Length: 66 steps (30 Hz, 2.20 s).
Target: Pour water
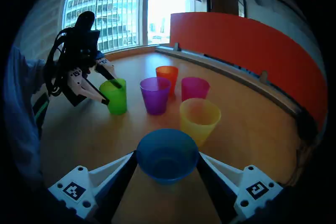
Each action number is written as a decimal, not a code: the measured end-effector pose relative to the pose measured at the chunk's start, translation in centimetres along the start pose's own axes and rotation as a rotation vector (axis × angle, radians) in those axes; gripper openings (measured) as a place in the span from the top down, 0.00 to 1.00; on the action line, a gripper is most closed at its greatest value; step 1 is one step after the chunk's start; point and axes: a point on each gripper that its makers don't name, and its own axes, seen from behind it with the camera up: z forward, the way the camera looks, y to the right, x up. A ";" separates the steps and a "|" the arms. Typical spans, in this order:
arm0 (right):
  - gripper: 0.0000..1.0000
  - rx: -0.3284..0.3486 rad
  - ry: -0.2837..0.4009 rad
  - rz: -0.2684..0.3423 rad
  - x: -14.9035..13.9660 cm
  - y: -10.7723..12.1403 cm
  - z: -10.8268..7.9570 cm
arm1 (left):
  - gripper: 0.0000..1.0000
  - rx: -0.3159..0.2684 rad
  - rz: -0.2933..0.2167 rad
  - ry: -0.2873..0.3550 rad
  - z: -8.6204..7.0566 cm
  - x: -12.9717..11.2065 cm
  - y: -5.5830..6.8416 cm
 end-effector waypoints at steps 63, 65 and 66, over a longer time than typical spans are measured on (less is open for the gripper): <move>0.09 -0.156 0.356 -0.012 14.0 0.3 -10.5 | 0.13 0.157 0.041 0.334 -10.9 14.1 0.6; 0.09 -0.161 0.371 -0.013 14.5 0.4 -10.8 | 0.13 0.158 0.040 0.347 -11.2 14.6 0.8; 0.09 -0.162 0.378 -0.014 14.7 0.4 -10.9 | 0.13 0.158 0.039 0.353 -11.3 14.8 0.8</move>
